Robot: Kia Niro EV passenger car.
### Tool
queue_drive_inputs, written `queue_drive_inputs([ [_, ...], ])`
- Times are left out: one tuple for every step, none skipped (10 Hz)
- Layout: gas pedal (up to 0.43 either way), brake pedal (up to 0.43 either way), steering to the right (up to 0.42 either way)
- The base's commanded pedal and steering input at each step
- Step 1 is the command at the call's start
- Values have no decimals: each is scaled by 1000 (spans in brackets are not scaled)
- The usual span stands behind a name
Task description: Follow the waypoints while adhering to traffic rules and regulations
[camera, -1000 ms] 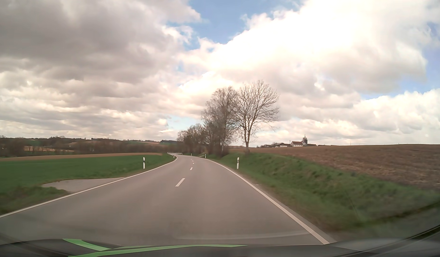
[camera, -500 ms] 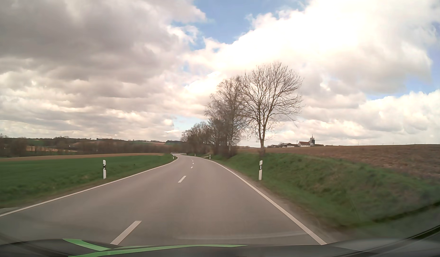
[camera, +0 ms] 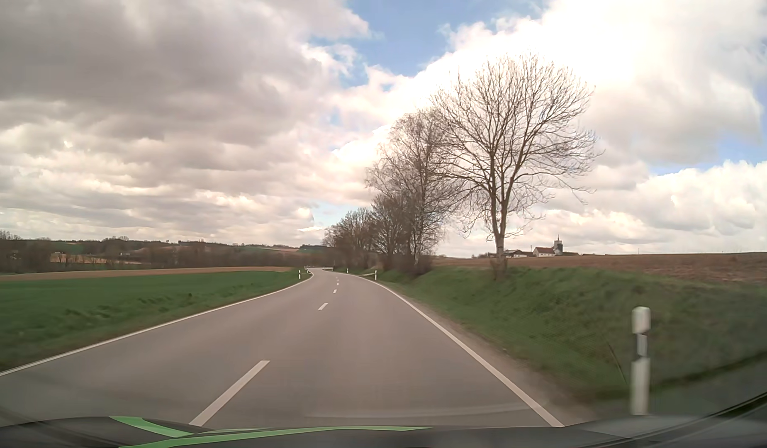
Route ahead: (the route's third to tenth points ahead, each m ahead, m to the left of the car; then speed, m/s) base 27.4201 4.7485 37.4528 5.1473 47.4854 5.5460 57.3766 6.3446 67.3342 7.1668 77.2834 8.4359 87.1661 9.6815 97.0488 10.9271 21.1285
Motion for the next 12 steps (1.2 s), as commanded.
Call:
queue_drive_inputs([
  [209, 0, -12],
  [209, 0, -12],
  [209, 0, -12],
  [209, 0, -12],
  [209, 0, -11],
  [220, 0, -12],
  [220, 0, -11],
  [220, 0, -11],
  [220, 0, -11],
  [220, 0, -10],
  [220, 0, -9],
  [220, 0, -9],
])
